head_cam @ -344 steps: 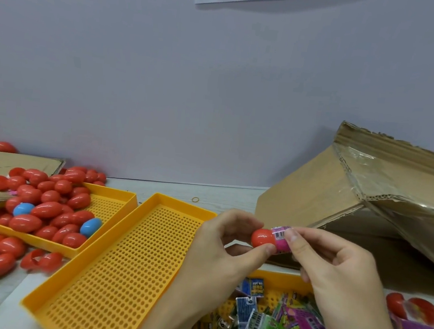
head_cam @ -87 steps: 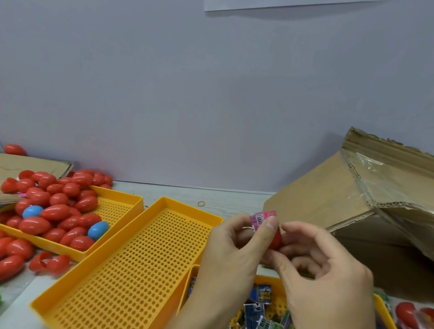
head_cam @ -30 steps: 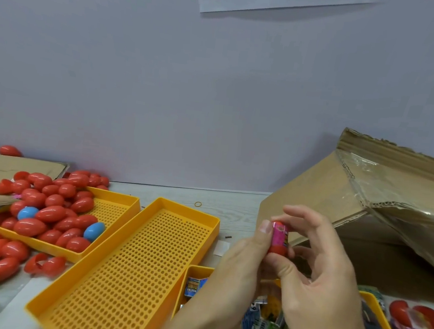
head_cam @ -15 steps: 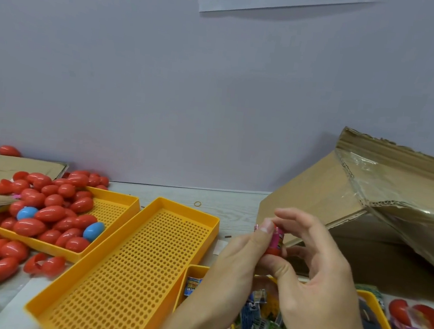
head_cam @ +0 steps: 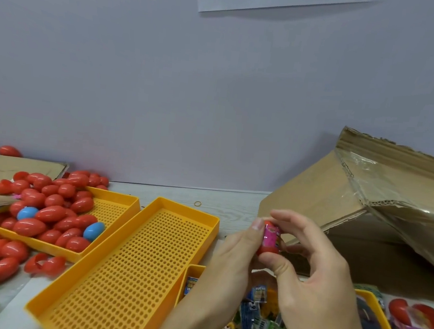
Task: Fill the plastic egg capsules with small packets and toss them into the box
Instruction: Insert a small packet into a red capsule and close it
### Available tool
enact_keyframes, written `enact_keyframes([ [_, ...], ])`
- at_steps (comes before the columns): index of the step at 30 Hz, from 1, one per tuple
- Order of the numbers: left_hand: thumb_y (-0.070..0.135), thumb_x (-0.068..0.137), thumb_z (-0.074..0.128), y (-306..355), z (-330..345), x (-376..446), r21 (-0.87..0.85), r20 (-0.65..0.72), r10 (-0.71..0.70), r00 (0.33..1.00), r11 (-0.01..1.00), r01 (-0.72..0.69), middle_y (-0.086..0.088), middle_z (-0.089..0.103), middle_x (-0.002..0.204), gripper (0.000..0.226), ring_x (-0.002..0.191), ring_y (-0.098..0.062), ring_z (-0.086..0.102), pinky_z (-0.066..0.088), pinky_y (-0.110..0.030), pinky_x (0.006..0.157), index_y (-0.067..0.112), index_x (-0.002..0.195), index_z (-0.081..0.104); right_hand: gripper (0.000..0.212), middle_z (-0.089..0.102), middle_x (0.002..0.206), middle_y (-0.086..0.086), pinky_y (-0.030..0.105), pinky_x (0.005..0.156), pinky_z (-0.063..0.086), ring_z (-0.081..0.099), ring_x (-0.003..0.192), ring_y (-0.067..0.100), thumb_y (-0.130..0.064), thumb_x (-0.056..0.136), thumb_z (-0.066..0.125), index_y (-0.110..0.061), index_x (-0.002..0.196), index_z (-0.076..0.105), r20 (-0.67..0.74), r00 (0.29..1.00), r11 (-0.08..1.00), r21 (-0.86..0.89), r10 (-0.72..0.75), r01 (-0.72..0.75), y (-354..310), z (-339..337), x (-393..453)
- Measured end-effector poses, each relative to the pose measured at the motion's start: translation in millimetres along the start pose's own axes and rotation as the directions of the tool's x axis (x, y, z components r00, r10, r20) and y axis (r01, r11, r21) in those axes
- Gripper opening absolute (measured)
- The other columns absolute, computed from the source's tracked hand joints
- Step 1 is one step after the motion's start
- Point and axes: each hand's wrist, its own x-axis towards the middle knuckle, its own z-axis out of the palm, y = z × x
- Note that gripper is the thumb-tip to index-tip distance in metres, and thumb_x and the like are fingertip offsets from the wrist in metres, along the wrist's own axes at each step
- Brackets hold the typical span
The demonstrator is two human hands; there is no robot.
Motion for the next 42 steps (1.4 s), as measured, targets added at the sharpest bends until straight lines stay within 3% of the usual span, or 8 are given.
enact_keyframes([
  [5, 0.053, 0.092, 0.047, 3, 4, -1, 0.018, 0.002, 0.017, 1.000, 1.000, -0.017, 0.007, 0.076, 0.089, 0.033, 0.093, -0.012, 0.073, 0.058, -0.029, 0.077, 0.038, 0.090, 0.077, 0.057, 0.063, 0.111, -0.028, 0.033, 0.087, 0.054, 0.060, 0.103, 0.001, -0.008, 0.083, 0.072, -0.053, 0.113, 0.057, 0.014, 0.999, 0.999, 0.004, 0.036, -0.036, 1, 1, 2],
  [11, 0.045, 0.096, 0.053, 6, 8, -1, 0.100, -0.132, 0.085, 0.988, 0.992, -0.072, -0.004, 0.070, 0.077, 0.039, 0.080, -0.021, 0.073, 0.060, -0.033, 0.065, 0.015, 0.084, 0.075, 0.045, 0.064, 0.110, -0.029, 0.031, 0.093, 0.049, 0.059, 0.106, -0.002, -0.017, 0.084, 0.073, -0.050, 0.112, 0.058, -0.003, 0.999, 0.999, -0.024, 0.042, -0.042, 2, 0, 3],
  [17, 0.030, 0.081, 0.077, 12, 5, -2, 0.185, -0.239, 0.104, 0.965, 0.981, -0.059, -0.014, 0.073, 0.088, 0.028, 0.082, -0.026, 0.074, 0.061, -0.036, 0.067, 0.005, 0.091, 0.073, 0.054, 0.056, 0.108, -0.031, 0.006, 0.072, 0.044, 0.046, 0.105, -0.018, -0.021, 0.080, 0.078, -0.053, 0.116, 0.054, 0.010, 1.000, 0.985, -0.171, 0.026, -0.024, 5, -1, 4],
  [20, 0.021, 0.092, 0.066, 13, 5, -3, 0.052, -0.210, 0.013, 0.978, 0.999, -0.002, -0.019, 0.074, 0.090, 0.022, 0.080, -0.030, 0.073, 0.061, -0.039, 0.074, 0.001, 0.092, 0.075, 0.059, 0.059, 0.108, -0.032, 0.013, 0.077, 0.047, 0.054, 0.100, -0.009, -0.023, 0.076, 0.082, -0.053, 0.118, 0.055, 0.007, 1.000, 0.988, -0.151, 0.027, -0.026, 5, -1, 4],
  [24, 0.017, 0.100, 0.051, 17, 5, -3, -0.208, -0.144, -0.087, 0.986, 0.977, 0.055, -0.027, 0.071, 0.087, 0.032, 0.072, -0.030, 0.071, 0.060, -0.031, 0.065, -0.008, 0.094, 0.071, 0.055, 0.063, 0.109, -0.026, 0.021, 0.077, 0.055, 0.062, 0.094, 0.000, -0.020, 0.074, 0.084, -0.050, 0.114, 0.061, -0.012, 1.000, 0.995, -0.103, -0.004, 0.003, 2, 0, 3],
  [34, 0.010, 0.106, 0.033, 16, 6, -5, -0.399, -0.060, -0.159, 0.985, 0.909, 0.123, -0.026, 0.068, 0.081, 0.036, 0.072, -0.032, 0.071, 0.060, -0.031, 0.063, -0.015, 0.106, 0.058, 0.054, 0.064, 0.108, -0.021, 0.016, 0.084, 0.049, 0.059, 0.104, 0.001, -0.014, 0.064, 0.089, -0.034, 0.111, 0.070, -0.083, 0.989, 0.983, -0.149, -0.121, 0.108, 0, 0, 4],
  [40, 0.015, 0.095, 0.055, 14, 2, -4, -0.389, -0.043, -0.124, 0.991, 0.916, 0.098, -0.026, 0.069, 0.089, 0.028, 0.079, -0.032, 0.071, 0.060, -0.032, 0.069, -0.006, 0.093, 0.074, 0.048, 0.066, 0.109, -0.017, 0.016, 0.082, 0.051, 0.062, 0.100, 0.002, -0.016, 0.073, 0.083, -0.032, 0.116, 0.068, -0.062, 0.995, 0.993, -0.098, -0.072, 0.065, 4, -2, 3],
  [42, 0.015, 0.086, 0.070, 15, 2, -4, -0.374, -0.061, -0.118, 0.991, 0.923, 0.087, -0.027, 0.069, 0.100, 0.027, 0.091, -0.038, 0.071, 0.060, -0.033, 0.073, -0.006, 0.104, 0.071, 0.042, 0.068, 0.108, -0.017, 0.023, 0.084, 0.054, 0.063, 0.102, 0.003, -0.021, 0.079, 0.077, -0.035, 0.116, 0.067, -0.044, 0.999, 0.998, -0.049, -0.032, 0.030, 4, -3, 3],
])
